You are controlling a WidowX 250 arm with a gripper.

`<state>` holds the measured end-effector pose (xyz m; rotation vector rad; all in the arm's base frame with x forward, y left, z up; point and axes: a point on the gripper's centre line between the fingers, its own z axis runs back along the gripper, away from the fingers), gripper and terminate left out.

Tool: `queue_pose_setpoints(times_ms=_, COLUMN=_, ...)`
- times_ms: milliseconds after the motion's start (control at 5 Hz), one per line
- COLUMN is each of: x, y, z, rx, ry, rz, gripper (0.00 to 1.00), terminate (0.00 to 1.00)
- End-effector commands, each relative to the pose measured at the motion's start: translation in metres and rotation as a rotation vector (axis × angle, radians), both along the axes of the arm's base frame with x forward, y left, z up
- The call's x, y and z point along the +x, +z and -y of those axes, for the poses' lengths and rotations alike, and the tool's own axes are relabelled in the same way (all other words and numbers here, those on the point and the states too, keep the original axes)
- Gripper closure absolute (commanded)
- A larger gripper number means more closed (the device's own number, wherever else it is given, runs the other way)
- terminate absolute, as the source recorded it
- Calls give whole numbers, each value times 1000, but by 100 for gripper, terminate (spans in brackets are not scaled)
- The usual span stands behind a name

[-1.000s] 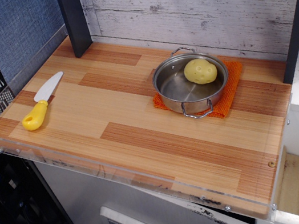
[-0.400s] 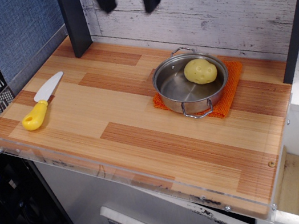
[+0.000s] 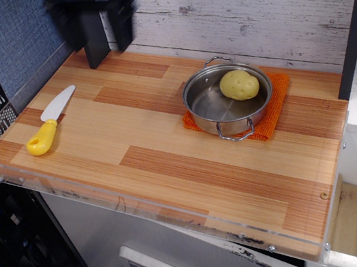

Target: Pick the knife from left corner and put it on right corner

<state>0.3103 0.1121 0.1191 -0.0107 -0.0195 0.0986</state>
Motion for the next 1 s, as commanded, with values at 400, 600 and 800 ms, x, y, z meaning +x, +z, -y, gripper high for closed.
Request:
queue_pose_setpoints(times_ms=400, x=-56, y=-70, z=-80, rx=65, ry=189, rz=-18, gripper=0, terminate=0)
queue_pose_setpoints(times_ms=600, x=-51, y=-77, z=-89, rx=57, ry=199, rz=-16, gripper=0, terminate=0)
queue_pose_setpoints(times_ms=800, x=-47, y=-81, z=-92, rx=73, ry=195, rz=-21, gripper=0, terminate=0)
